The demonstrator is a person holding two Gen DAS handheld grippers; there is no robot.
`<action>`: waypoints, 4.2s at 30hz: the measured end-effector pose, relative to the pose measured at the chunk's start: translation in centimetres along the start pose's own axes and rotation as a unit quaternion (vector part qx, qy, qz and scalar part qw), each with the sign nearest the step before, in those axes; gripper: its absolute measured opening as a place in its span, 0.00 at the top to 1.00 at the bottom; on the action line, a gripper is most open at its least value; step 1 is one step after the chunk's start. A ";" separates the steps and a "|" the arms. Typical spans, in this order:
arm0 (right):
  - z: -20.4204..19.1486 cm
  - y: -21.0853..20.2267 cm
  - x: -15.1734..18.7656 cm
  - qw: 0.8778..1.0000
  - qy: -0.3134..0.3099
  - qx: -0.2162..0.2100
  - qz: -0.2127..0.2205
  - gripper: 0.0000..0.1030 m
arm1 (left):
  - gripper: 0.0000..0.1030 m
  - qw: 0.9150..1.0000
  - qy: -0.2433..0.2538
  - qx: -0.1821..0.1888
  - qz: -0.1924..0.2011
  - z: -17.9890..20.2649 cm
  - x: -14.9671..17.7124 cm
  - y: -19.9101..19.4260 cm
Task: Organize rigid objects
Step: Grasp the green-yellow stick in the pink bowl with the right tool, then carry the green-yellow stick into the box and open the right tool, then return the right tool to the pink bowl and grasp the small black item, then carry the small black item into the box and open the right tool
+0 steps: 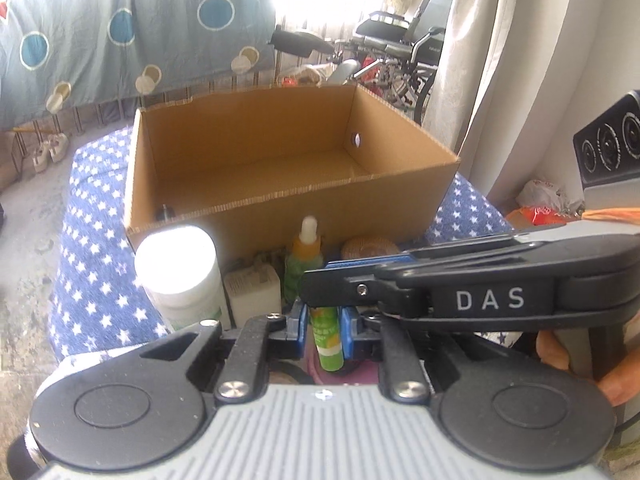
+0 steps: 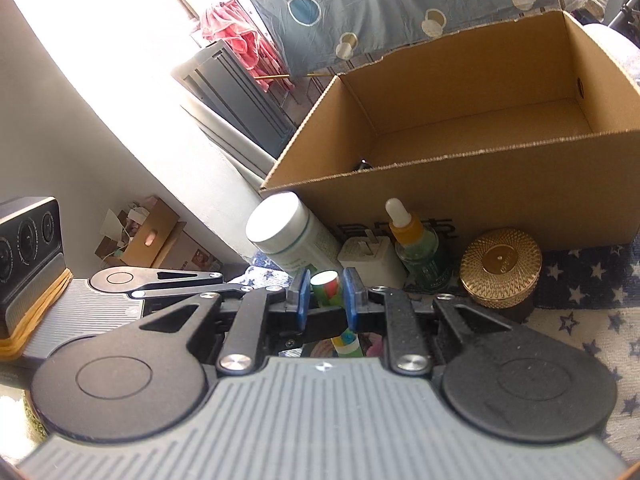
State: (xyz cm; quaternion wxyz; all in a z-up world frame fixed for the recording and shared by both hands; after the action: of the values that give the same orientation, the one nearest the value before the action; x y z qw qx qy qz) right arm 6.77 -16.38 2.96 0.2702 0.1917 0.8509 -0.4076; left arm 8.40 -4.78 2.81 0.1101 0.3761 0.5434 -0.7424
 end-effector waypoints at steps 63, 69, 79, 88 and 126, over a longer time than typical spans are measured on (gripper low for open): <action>10.0 -5.0 0.1 0.990 0.141 -0.027 0.010 0.71 | 0.53 0.994 0.084 0.025 -0.071 2.8 -0.8 3.7; 11.3 -1.6 4.3 0.983 0.184 -0.012 -0.005 0.71 | 0.56 0.986 0.122 -0.002 -0.111 4.3 1.8 7.6; 12.0 1.2 4.7 0.978 0.206 -0.020 -0.020 0.72 | 0.58 0.980 0.148 -0.026 -0.127 5.1 2.9 9.8; 10.9 1.1 4.5 0.979 0.201 -0.041 -0.005 0.81 | 0.59 0.980 0.154 -0.029 -0.120 5.7 2.8 10.3; 5.4 5.7 -16.8 0.990 0.094 -0.096 -0.053 0.82 | 0.81 0.984 0.118 -0.095 -0.099 -3.8 -14.3 8.7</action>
State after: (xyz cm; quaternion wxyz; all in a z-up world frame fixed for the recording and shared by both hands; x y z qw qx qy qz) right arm 24.64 -19.10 7.18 0.1845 0.1569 0.9167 -0.3178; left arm 24.92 -8.24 5.72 0.0064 0.3931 0.6549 -0.6454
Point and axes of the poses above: each gripper's, at about its wrist camera, not at the fingertips, and y roughly the way its jaws point, z to its right, x to its underside, the point moved 1 cm from there along y, roughly the way its jaws point, and after that the axes turned 1 degree about x, right-handed, at the moved point
